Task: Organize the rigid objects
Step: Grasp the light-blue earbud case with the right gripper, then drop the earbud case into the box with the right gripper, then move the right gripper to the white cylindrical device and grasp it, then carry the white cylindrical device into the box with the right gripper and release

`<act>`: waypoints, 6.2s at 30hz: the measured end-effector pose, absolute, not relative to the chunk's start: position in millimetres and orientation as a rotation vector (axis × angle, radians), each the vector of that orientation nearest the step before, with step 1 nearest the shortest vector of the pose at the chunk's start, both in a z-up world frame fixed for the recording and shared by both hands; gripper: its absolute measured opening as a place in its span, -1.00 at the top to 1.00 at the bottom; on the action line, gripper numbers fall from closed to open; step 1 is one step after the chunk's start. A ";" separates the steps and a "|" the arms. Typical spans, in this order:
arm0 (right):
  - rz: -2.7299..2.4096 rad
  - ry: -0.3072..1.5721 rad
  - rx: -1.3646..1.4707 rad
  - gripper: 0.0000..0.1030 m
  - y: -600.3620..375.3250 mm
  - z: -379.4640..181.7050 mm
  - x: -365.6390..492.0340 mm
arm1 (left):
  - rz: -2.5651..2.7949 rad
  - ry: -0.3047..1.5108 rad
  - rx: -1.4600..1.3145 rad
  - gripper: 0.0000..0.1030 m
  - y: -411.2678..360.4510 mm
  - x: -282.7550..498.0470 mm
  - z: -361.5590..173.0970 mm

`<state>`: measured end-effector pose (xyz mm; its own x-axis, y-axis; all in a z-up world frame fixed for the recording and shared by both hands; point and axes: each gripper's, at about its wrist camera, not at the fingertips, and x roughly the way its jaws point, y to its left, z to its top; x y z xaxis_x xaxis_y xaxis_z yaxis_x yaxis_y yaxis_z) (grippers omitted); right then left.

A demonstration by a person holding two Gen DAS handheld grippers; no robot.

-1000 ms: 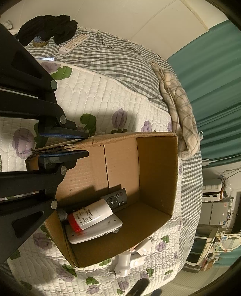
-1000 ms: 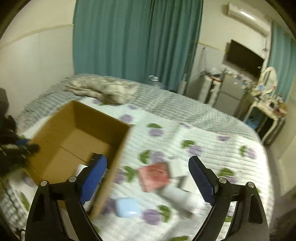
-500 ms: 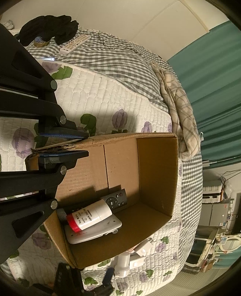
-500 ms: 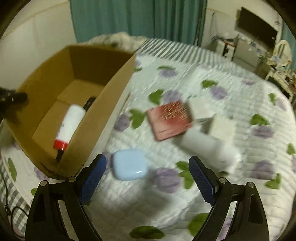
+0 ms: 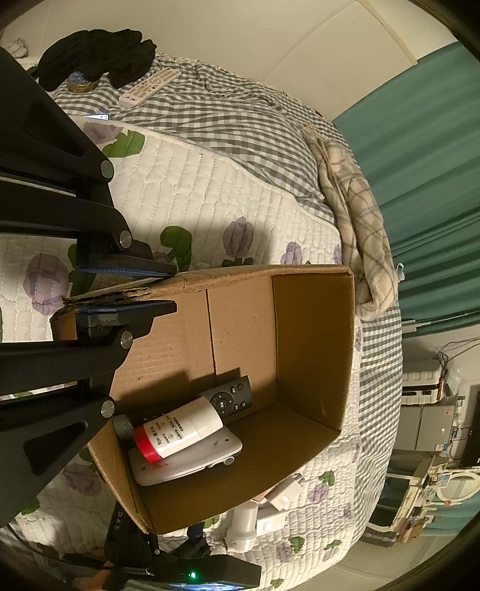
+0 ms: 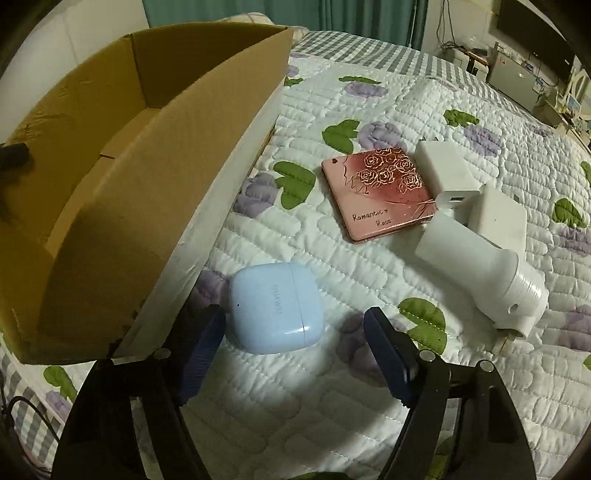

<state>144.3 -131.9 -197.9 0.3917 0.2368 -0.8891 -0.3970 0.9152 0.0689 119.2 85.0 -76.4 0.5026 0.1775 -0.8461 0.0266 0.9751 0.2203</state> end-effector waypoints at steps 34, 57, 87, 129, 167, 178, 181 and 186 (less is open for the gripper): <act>0.500 0.625 -0.131 0.03 -110.9 -18.2 172.5 | 0.091 1.047 0.221 0.77 81.8 118.7 -75.7; 0.554 0.853 -0.140 -0.17 -46.3 -114.4 237.2 | 0.076 1.053 0.196 0.76 85.5 117.8 -75.1; 0.158 0.940 -0.256 -0.81 -245.3 -135.8 183.9 | 0.107 1.052 0.192 0.76 84.2 119.6 -73.5; 0.291 0.720 -0.230 -0.09 -198.8 -22.7 148.1 | 0.100 1.057 0.187 0.76 86.7 118.5 -74.3; 0.580 0.871 -0.232 -0.61 -26.5 -110.2 156.6 | 0.087 1.049 0.179 0.76 86.0 119.1 -75.0; 0.406 0.708 -0.238 -0.77 -108.1 -48.8 154.0 | 0.085 1.047 0.180 0.76 86.4 120.4 -76.4; 0.331 0.671 -0.237 -0.78 -139.7 -31.3 157.1 | 0.087 1.047 0.179 0.76 86.8 119.7 -76.4; 0.209 0.651 -0.228 -0.80 -187.3 -18.6 165.1 | 0.089 1.046 0.181 0.76 85.7 117.7 -75.9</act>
